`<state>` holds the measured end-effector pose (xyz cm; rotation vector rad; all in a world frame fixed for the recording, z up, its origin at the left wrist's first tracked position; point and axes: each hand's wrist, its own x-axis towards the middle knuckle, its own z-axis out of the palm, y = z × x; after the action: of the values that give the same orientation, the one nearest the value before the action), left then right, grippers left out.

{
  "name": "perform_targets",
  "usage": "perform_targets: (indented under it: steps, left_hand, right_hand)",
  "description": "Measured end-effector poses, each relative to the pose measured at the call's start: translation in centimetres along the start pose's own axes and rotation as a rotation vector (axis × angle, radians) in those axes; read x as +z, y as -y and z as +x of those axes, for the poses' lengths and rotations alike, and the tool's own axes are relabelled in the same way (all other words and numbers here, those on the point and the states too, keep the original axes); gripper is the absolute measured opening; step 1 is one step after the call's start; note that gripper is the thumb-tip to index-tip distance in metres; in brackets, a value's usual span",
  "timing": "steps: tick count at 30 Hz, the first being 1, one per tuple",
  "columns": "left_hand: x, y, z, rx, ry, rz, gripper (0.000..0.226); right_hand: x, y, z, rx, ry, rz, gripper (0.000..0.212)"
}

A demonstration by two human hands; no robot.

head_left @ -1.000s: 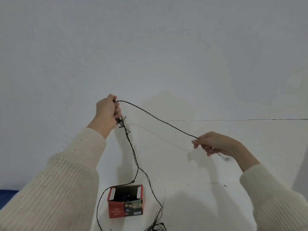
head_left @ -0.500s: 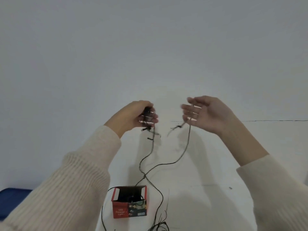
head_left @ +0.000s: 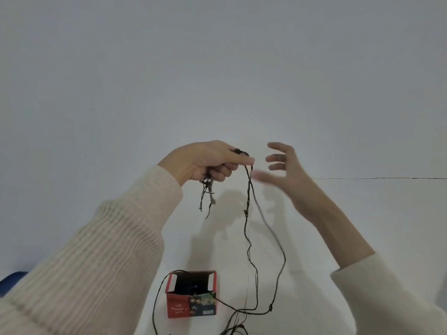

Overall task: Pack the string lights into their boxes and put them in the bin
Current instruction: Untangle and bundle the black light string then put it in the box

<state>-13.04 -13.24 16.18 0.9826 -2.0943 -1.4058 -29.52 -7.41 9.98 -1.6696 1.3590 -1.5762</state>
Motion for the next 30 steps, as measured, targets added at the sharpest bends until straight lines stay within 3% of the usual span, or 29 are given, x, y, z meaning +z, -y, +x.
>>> perform_targets:
  steps: [1,2,3,6,9,11,14,16,19,23,25,27,29,30]
  left_hand:
    - [0.3,-0.4,0.1,0.033,0.007,-0.010,0.028]
    - [0.7,-0.9,0.2,0.077,0.003,-0.047,0.027]
    - [1.1,-1.5,0.2,0.137,-0.015,-0.109,0.025]
    - [0.7,-3.5,-0.4,0.346,-0.170,-0.379,0.022]
    - [-2.3,-4.0,-1.9,0.511,-0.376,-0.541,0.020]
    - [-4.0,-2.0,-2.4,0.498,-0.574,-0.445,0.022]
    - [-5.2,2.9,-1.7,0.226,-0.775,-0.128,0.020]
    - [-5.1,5.9,-0.9,0.060,-0.729,0.054,0.020]
    - [-4.4,8.3,0.0,-0.022,-0.654,0.178,0.010]
    - [-2.9,9.3,0.6,-0.126,-0.496,0.256,0.005]
    - [-2.3,8.9,0.3,-0.241,-0.329,0.345,0.017]
    - [-2.0,8.2,0.1,-0.337,-0.200,0.567,0.037]
    - [-1.6,6.3,0.0,-0.236,-0.249,0.562,0.060]
    - [-1.3,5.0,-0.1,-0.109,-0.316,0.387,0.066]
  right_hand:
    - [0.9,-1.0,-0.1,0.012,0.095,-0.079,0.085]
    - [2.1,-2.2,-0.2,0.036,0.165,-0.118,0.093]
    - [3.3,-3.5,-0.3,0.072,0.200,-0.100,0.084]
    - [5.6,-8.9,-1.1,0.269,0.194,-0.037,0.024]
    - [4.2,-14.4,-2.5,0.532,0.154,-0.016,0.015]
    - [2.6,-14.6,-2.0,0.635,0.080,0.066,0.016]
    - [0.7,-10.1,2.3,0.553,-0.060,0.116,0.032]
    - [-0.1,-4.8,5.7,0.423,-0.075,0.158,0.035]
    - [-1.1,4.0,8.8,0.214,0.059,0.107,0.031]
    - [-2.0,12.0,10.6,0.065,0.210,-0.251,0.022]
    - [-2.4,14.3,11.0,-0.045,0.113,-0.238,0.010]
    - [-2.8,15.8,11.1,-0.110,0.035,-0.135,0.014]
    - [-2.9,16.6,10.6,-0.107,0.129,-0.243,0.019]
    - [-2.7,16.7,10.2,-0.094,0.203,-0.366,0.017]
